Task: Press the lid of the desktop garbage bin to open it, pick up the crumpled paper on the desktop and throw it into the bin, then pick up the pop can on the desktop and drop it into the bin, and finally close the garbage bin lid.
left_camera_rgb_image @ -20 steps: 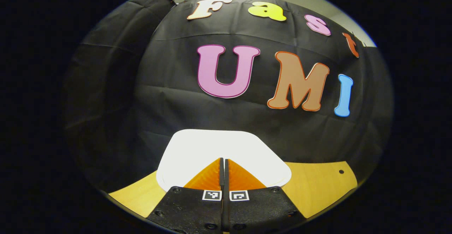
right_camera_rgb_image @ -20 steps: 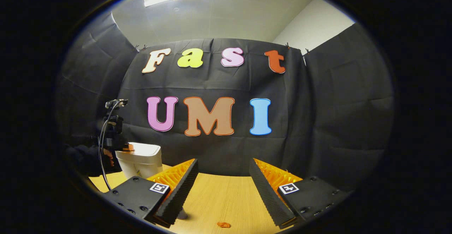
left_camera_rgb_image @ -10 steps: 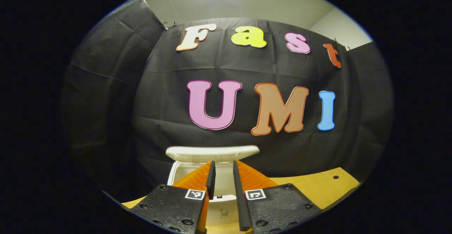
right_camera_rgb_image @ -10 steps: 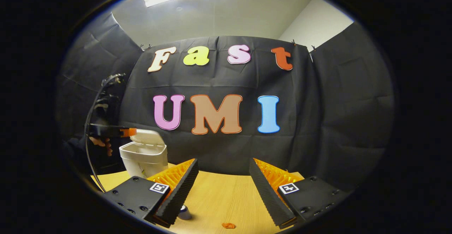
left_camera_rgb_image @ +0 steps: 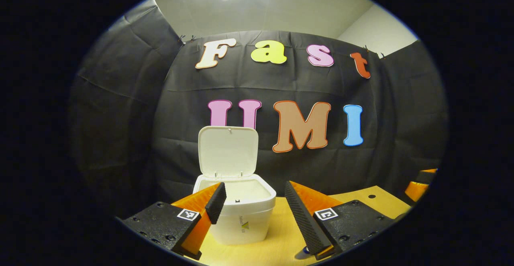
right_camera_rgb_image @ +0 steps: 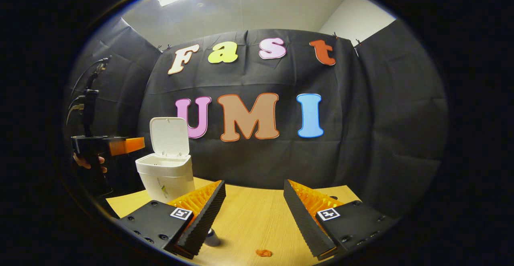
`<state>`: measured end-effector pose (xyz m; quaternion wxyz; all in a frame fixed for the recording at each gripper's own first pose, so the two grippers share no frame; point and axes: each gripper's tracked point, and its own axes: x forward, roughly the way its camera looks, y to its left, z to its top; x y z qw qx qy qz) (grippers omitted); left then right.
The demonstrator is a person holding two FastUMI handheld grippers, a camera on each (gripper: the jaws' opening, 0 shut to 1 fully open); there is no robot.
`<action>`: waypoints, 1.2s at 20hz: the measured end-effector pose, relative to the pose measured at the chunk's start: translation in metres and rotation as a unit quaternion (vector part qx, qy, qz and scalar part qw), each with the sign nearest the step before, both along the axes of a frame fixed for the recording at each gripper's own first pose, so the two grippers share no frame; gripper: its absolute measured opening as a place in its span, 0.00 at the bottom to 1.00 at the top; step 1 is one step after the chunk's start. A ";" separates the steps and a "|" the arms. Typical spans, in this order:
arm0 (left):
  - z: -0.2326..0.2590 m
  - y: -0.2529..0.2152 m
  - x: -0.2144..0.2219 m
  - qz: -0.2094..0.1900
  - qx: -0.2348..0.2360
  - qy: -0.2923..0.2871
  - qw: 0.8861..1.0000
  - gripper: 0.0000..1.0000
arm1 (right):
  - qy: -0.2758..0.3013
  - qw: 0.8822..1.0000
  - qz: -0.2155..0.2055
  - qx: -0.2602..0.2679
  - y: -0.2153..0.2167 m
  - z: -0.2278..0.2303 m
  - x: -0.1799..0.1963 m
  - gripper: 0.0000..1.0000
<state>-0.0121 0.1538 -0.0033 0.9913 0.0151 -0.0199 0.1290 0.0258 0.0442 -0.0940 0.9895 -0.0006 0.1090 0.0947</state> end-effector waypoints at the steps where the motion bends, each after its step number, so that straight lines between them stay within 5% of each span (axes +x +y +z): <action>1: -0.008 -0.005 -0.006 -0.003 -0.002 0.006 1.000 0.88 | 0.014 1.000 0.001 0.003 0.001 -0.011 0.002 0.97; 13: -0.040 -0.017 -0.051 0.011 -0.011 0.055 0.998 0.90 | 0.183 0.980 0.000 -0.082 -0.021 -0.187 0.004 0.98; 24: -0.039 -0.014 -0.064 0.026 0.000 0.072 0.997 0.90 | 0.314 0.939 0.013 -0.140 -0.035 -0.300 -0.020 0.97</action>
